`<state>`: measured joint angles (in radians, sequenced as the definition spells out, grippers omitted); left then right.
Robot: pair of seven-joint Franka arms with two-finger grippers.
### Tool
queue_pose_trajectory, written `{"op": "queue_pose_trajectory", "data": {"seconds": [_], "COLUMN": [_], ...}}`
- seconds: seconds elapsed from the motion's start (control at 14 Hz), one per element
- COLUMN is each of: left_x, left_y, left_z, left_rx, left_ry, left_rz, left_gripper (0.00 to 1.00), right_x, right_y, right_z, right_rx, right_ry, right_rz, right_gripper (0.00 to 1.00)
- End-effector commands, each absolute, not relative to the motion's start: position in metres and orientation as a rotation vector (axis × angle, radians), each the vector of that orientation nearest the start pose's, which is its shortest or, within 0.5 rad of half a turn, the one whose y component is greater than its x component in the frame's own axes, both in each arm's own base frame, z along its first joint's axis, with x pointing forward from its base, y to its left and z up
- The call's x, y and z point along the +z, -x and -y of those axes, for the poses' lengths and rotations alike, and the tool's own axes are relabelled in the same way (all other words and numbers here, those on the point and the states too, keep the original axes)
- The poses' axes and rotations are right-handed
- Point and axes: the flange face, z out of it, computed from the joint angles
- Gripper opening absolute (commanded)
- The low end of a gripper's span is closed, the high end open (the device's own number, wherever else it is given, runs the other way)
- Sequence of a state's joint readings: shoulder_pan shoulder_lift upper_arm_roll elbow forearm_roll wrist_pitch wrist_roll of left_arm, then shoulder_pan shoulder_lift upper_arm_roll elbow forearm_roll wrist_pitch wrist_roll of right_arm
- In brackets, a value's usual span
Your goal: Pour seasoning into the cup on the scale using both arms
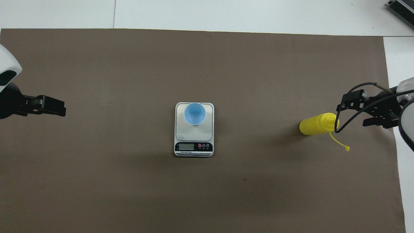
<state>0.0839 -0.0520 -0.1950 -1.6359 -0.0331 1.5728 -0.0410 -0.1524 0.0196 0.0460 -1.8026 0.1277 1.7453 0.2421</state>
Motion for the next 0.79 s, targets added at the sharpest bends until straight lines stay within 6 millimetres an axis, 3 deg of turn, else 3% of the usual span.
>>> {"op": "queue_pose_trajectory", "data": {"seconds": [0.0, 0.21, 0.71], "left_x": [0.626, 0.626, 0.626], "left_y": [-0.527, -0.527, -0.527], "left_z": [0.064, 0.063, 0.063], "left_rx": [0.027, 0.027, 0.027], "left_ry": [3.142, 3.143, 3.143], "left_rz": [-0.112, -0.11, -0.11], "left_gripper": [1.0, 1.0, 1.0], "right_x": [0.546, 0.569, 0.586], "right_y": [-0.557, -0.55, -0.547], "right_z": [0.028, -0.003, -0.024], "right_rx": [0.038, -0.033, -0.069], "right_ry": [3.099, 3.18, 3.159], "right_rz": [-0.337, -0.232, -0.175], "right_gripper": [1.0, 1.0, 1.0]}}
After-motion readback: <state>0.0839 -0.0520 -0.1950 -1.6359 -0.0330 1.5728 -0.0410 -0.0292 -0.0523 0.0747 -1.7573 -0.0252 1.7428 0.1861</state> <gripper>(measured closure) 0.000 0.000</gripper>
